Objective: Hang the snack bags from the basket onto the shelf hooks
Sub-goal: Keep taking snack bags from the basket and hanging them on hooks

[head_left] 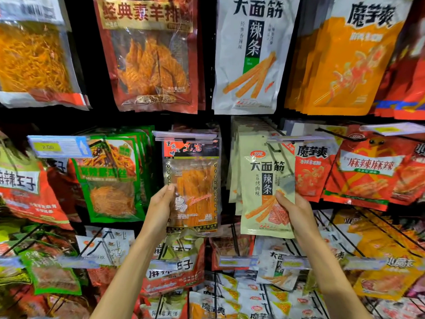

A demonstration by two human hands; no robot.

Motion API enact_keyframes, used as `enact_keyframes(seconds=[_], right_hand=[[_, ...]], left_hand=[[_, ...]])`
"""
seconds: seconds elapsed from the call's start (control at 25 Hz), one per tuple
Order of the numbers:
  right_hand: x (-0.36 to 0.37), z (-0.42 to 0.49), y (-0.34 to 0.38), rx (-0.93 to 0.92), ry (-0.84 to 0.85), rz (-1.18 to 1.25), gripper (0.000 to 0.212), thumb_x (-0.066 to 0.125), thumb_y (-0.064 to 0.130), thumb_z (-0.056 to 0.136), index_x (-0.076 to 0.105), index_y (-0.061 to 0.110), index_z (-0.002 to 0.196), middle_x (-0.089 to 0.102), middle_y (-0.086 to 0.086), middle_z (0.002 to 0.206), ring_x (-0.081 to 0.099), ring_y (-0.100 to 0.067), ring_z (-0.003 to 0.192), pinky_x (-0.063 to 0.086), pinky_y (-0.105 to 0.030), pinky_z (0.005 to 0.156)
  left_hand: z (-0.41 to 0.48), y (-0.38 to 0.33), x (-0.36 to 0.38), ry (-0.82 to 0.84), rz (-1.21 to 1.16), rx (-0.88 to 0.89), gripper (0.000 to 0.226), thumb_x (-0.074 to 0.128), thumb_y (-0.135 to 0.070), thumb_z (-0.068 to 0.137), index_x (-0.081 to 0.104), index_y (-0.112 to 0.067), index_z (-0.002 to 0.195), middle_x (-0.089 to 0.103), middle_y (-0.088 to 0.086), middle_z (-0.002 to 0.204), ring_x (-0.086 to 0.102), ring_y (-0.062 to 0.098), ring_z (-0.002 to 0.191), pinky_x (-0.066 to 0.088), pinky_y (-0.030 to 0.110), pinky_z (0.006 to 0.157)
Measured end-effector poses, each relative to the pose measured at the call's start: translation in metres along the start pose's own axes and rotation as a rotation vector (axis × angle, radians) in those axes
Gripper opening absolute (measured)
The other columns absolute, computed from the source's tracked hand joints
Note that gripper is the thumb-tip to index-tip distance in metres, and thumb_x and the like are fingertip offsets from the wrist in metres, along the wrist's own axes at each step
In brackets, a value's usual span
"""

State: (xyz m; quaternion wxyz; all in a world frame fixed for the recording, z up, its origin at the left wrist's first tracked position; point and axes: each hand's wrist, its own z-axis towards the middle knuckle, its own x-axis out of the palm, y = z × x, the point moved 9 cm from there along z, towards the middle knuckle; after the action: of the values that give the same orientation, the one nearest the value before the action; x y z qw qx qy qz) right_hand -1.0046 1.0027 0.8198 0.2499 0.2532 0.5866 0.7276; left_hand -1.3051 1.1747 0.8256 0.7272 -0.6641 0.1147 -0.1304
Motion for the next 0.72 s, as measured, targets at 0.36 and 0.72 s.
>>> enact_keyframes(seconds=[0.36, 0.72], right_hand=[[0.011, -0.007, 0.002, 0.047, 0.069, -0.148, 0.024, 0.052, 0.037, 0.100, 0.072, 0.024, 0.103, 0.076, 0.013, 0.095, 0.070, -0.005, 0.094, 0.049, -0.023, 0.082], [-0.002, -0.019, 0.014, -0.056, -0.003, -0.591, 0.022, 0.056, 0.031, 0.098, 0.060, 0.021, 0.117, 0.065, 0.007, 0.107, 0.061, -0.014, 0.099, 0.046, -0.031, 0.080]], left_hand=[[-0.002, -0.003, 0.001, 0.011, 0.186, 0.156, 0.039, 0.039, -0.045, 0.102, 0.063, -0.016, 0.093, 0.059, -0.008, 0.086, 0.054, 0.003, 0.075, 0.036, 0.022, 0.071], [-0.012, -0.005, -0.023, -0.043, 0.813, 0.251, 0.031, 0.049, -0.045, 0.098, 0.059, -0.015, 0.100, 0.070, 0.003, 0.089, 0.065, 0.022, 0.079, 0.054, 0.043, 0.070]])
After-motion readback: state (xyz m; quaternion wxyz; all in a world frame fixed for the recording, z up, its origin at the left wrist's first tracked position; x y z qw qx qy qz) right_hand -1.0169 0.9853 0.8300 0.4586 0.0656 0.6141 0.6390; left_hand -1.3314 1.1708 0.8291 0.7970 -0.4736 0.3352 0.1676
